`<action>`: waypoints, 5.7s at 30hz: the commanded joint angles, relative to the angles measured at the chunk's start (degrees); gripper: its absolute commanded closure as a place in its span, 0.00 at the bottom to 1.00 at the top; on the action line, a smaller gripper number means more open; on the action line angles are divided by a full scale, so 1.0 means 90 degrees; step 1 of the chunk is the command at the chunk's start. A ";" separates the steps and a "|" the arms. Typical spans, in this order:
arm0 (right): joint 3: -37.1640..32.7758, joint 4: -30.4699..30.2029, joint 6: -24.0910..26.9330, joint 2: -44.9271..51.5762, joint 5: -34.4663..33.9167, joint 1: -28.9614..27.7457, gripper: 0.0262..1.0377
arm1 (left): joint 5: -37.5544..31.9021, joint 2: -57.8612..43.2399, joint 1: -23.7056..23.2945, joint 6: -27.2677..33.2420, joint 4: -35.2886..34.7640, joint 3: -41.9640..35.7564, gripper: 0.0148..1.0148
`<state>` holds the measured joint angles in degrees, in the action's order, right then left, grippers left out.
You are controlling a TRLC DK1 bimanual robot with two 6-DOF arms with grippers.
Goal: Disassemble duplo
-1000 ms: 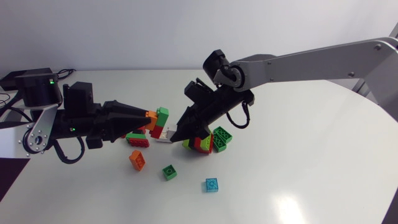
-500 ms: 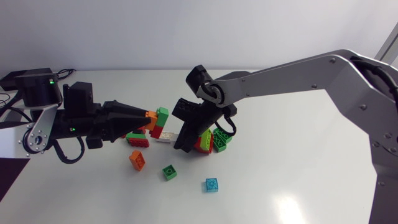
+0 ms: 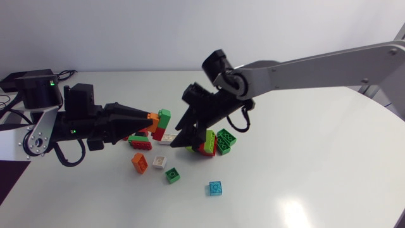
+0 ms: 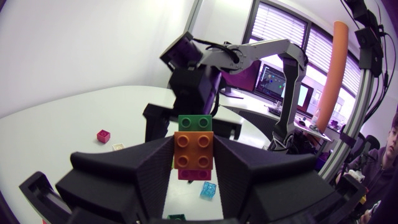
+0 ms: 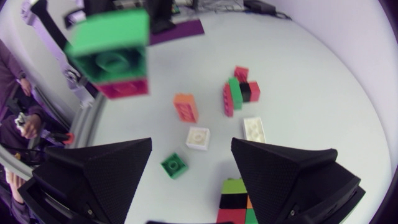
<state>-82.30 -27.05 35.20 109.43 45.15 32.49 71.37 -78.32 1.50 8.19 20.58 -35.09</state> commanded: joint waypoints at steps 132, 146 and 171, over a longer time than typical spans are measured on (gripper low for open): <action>-0.0426 -0.1545 0.0981 0.0205 0.2367 -0.0163 0.96 | -0.0030 0.0031 0.0996 -0.0011 0.0018 0.0188 0.82; -0.0357 -0.1926 0.1421 0.0293 0.1654 0.0111 0.98 | -0.0548 -0.0340 0.0625 -0.0226 0.0067 -0.0662 0.82; -0.0269 -0.1174 0.0825 0.0898 -0.1647 0.0589 0.83 | -0.6114 -0.1580 0.1152 0.0399 0.0633 -0.1042 0.82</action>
<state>-85.93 -38.26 44.25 116.53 31.40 37.74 19.00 -89.82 10.90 9.72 26.50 -44.36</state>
